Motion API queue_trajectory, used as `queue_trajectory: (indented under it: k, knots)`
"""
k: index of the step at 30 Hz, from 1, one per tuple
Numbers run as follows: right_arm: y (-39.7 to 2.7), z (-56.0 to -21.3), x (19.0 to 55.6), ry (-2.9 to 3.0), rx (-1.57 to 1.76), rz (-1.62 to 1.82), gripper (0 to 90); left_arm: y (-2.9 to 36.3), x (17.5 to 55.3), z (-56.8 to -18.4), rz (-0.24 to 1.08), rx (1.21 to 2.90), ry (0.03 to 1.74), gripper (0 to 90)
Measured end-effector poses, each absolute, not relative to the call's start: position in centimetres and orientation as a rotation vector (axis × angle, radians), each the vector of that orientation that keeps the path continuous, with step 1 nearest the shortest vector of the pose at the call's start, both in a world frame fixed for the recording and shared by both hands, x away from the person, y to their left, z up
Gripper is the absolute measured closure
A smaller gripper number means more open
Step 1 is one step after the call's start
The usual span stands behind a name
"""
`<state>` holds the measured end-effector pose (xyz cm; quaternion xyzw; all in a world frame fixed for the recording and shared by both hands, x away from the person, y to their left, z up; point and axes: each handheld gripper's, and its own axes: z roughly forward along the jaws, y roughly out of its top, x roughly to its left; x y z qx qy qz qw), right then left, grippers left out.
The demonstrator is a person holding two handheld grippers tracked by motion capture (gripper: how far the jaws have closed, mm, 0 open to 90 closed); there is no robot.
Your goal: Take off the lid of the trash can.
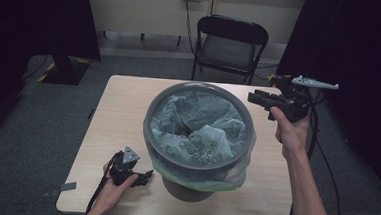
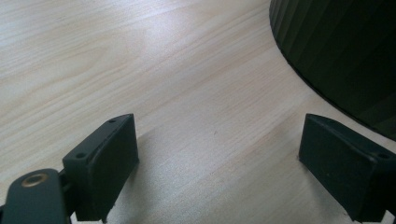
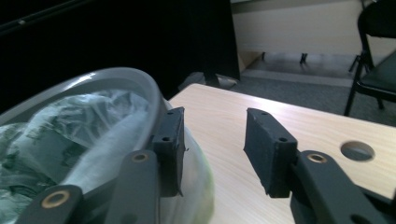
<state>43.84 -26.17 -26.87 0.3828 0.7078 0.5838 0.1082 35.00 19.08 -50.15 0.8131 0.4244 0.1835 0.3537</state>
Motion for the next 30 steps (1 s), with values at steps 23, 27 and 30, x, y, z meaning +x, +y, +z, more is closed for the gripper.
queue_trajectory:
  k: [23,27,30]
  knots:
    - [-22.3,-25.5,42.8,2.219,1.026,1.561,64.4,19.0,35.0,-50.1,0.473,2.109,1.099,9.6]
    - [-21.4,-25.3,42.8,2.248,1.01,1.488,69.3,19.0,35.0,-50.1,0.474,2.109,1.099,9.6]
    - [-21.1,-25.4,42.8,2.258,1.009,1.468,69.4,19.0,35.0,-50.1,0.473,2.11,1.099,9.6]
